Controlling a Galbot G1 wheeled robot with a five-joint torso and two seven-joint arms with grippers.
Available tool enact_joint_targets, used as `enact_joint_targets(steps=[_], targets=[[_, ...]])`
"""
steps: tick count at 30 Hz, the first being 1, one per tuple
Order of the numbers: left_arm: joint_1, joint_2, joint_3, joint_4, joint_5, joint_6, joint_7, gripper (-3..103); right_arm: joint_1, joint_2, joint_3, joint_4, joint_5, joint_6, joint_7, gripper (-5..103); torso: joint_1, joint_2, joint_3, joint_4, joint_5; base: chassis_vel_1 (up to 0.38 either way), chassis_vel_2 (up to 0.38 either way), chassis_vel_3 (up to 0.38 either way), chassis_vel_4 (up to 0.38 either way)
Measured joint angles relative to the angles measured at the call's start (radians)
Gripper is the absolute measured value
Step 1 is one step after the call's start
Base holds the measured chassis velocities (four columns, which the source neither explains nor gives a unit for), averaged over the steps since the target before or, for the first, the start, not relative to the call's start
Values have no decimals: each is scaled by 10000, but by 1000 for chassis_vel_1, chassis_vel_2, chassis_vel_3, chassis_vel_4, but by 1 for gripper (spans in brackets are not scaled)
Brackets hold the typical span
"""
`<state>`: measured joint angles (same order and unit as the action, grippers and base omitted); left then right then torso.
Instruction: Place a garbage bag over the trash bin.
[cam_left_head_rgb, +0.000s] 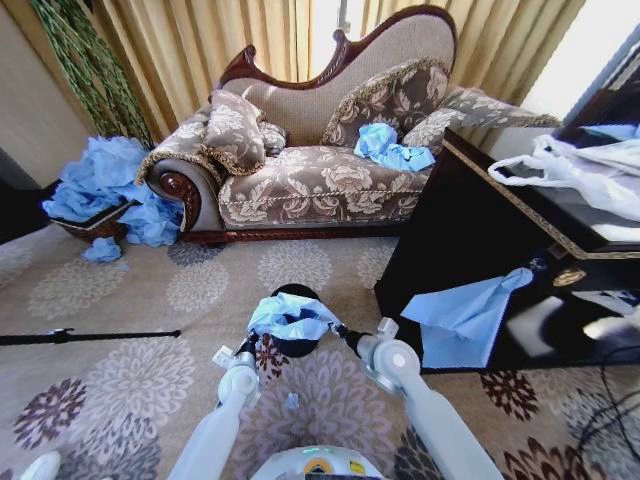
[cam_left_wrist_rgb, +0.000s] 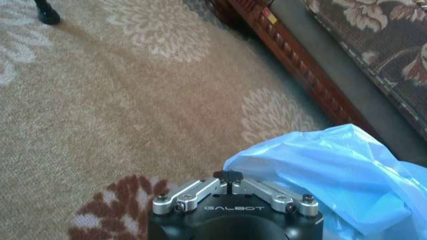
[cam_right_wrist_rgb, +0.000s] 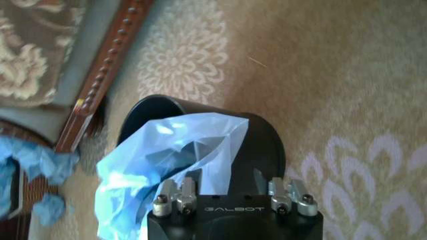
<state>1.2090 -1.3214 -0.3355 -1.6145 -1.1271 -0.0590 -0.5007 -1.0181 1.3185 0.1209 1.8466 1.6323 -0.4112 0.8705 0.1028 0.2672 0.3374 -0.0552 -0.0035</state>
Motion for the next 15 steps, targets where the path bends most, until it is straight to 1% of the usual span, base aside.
enact_joint_targets(steps=[3, 4, 6, 7, 8, 9, 11, 12, 15], targets=[[-4, 3, 10, -27, 0, -22, 0, 0, 209, 356, 146, -444, 209, 166, 154, 69, 1, 0, 0, 0, 0, 0, 0, 0, 0], [-4, 3, 10, -27, 0, -22, 0, 0, 209, 356, 146, -444, 209, 166, 154, 69, 1, 0, 0, 0, 0, 0, 0, 0, 0], [9, 4, 14, -32, 2, -32, 0, 0, 292, 472, 174, -541, 288, 189, 169, 79, 0, 1, 0, -1, -1, 0, 0, 0, 0], [14, 4, 18, -35, 3, -36, 0, 0, 315, 505, 169, -590, 287, 189, 167, 79, 0, 1, 0, -1, -1, 0, 0, 0, 0], [15, 5, 23, -40, 6, -41, 0, 0, 350, 572, 145, -687, 275, 190, 153, 85, 0, 1, 0, -1, -1, 0, 0, 0, 0], [15, 5, 23, -40, 6, -41, 0, 0, 350, 572, 145, -687, 275, 190, 153, 85, 0, 1, 0, -1, -1, 0, 0, 0, 0], [-3, 10, 29, -41, 10, -44, 0, 0, 385, 681, 121, -817, 226, 185, 133, 95, 0, 2, 0, 0, 0, 0, 0, 0, 0], [-3, 10, 29, -41, 10, -44, 0, 0, 385, 681, 121, -817, 226, 185, 133, 95, 0, 2, 0, 0, 0, 0, 0, 0, 0], [-55, 24, 34, -29, 10, -48, 0, 0, 394, 747, 91, -953, 122, 167, 25, 102, 1, 2, 0, -1, 0, 0, 0, 0, 0]])
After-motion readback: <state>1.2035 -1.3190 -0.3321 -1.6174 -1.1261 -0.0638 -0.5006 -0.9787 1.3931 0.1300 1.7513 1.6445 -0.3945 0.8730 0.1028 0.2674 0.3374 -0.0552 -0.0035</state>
